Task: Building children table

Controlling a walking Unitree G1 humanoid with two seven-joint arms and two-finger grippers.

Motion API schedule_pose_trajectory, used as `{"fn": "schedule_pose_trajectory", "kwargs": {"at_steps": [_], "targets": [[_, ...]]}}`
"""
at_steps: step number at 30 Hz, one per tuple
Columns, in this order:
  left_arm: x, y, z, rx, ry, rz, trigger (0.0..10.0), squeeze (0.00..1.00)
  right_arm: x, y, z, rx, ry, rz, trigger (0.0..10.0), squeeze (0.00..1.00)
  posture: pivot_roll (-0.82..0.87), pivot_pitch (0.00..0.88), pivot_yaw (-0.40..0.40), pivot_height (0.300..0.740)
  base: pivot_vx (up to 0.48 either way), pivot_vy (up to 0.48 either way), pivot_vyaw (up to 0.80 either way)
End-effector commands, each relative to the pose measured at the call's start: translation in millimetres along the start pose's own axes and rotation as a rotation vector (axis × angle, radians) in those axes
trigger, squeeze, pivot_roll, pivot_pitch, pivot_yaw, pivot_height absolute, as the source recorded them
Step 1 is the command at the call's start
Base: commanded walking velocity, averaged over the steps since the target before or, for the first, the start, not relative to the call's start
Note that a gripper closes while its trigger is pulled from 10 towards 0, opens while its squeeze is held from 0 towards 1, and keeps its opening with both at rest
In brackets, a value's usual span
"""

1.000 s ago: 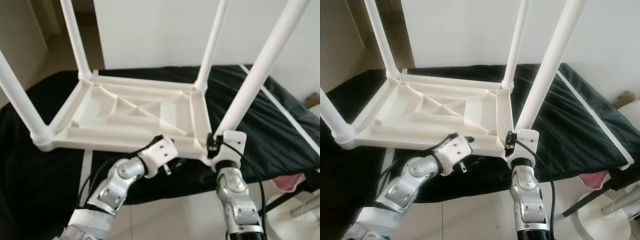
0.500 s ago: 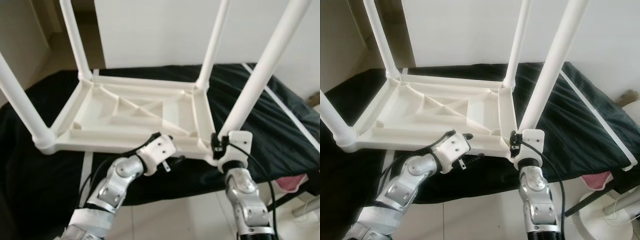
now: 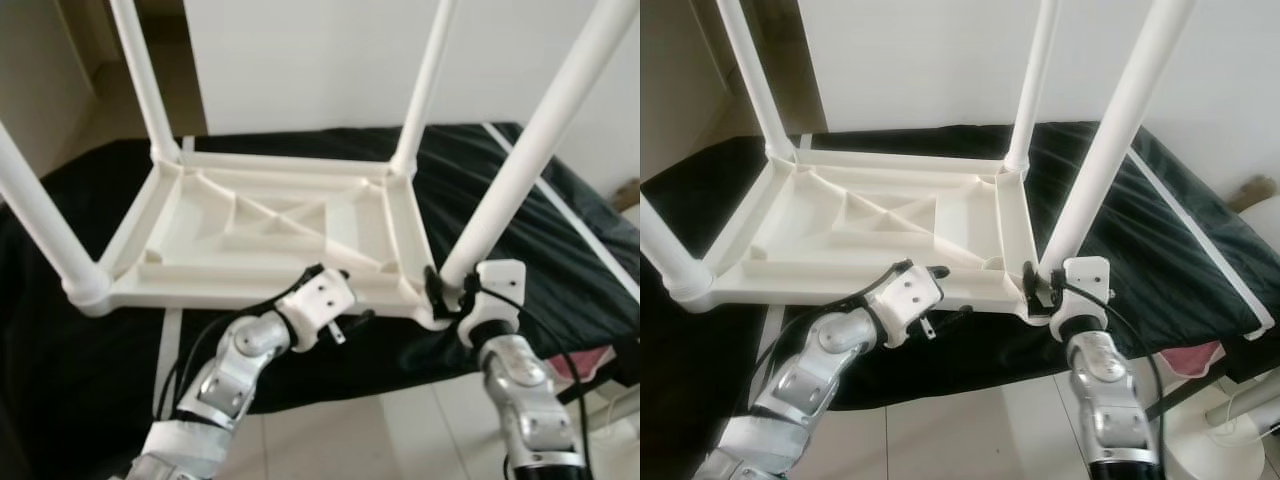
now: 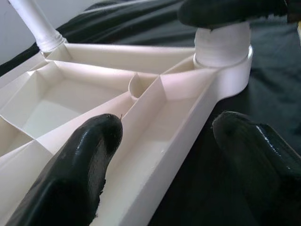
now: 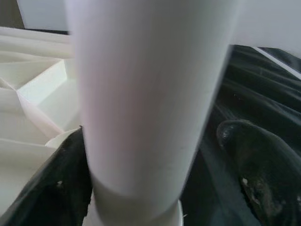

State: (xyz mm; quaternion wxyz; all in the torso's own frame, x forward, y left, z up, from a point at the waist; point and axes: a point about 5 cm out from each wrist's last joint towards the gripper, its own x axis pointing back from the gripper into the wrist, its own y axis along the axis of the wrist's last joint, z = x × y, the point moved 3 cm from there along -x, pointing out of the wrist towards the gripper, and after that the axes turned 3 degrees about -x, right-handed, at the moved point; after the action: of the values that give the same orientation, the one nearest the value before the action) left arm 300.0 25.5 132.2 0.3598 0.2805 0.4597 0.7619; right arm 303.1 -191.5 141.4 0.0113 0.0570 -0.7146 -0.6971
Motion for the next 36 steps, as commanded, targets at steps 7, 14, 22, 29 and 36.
{"fn": "schedule_pose_trajectory", "kwargs": {"at_steps": [7,14,22,29,36], "targets": [[13.2,12.2,-7.3,0.130,-0.081,-0.090,10.0,0.00,1.8,8.4,-9.6,-0.012,0.154,-0.013,10.0,0.00,-0.04,0.015,-0.051,0.740,0.000,0.000,0.00],[19.2,19.2,-18.6,0.178,-0.204,-0.122,10.0,0.00,-3.3,8.3,-10.0,0.064,0.283,0.005,10.0,0.00,-0.04,0.011,-0.049,0.740,0.000,0.000,0.00],[17.4,19.9,-22.2,0.167,-0.212,-0.109,10.0,0.00,-12.7,-2.4,2.3,0.148,0.473,0.084,7.6,0.00,-0.02,0.005,-0.055,0.740,0.000,0.000,0.00],[21.2,20.7,-20.4,0.173,-0.192,-0.103,10.0,0.00,-9.7,-10.8,1.4,0.173,0.548,0.131,0.0,0.00,-0.01,0.008,-0.062,0.740,0.000,0.000,0.00],[23.8,20.3,-22.3,0.179,-0.201,-0.096,10.0,0.00,-8.4,-17.0,1.1,0.167,0.559,0.148,10.0,0.00,0.00,0.019,-0.059,0.740,0.000,0.000,0.00]]}}
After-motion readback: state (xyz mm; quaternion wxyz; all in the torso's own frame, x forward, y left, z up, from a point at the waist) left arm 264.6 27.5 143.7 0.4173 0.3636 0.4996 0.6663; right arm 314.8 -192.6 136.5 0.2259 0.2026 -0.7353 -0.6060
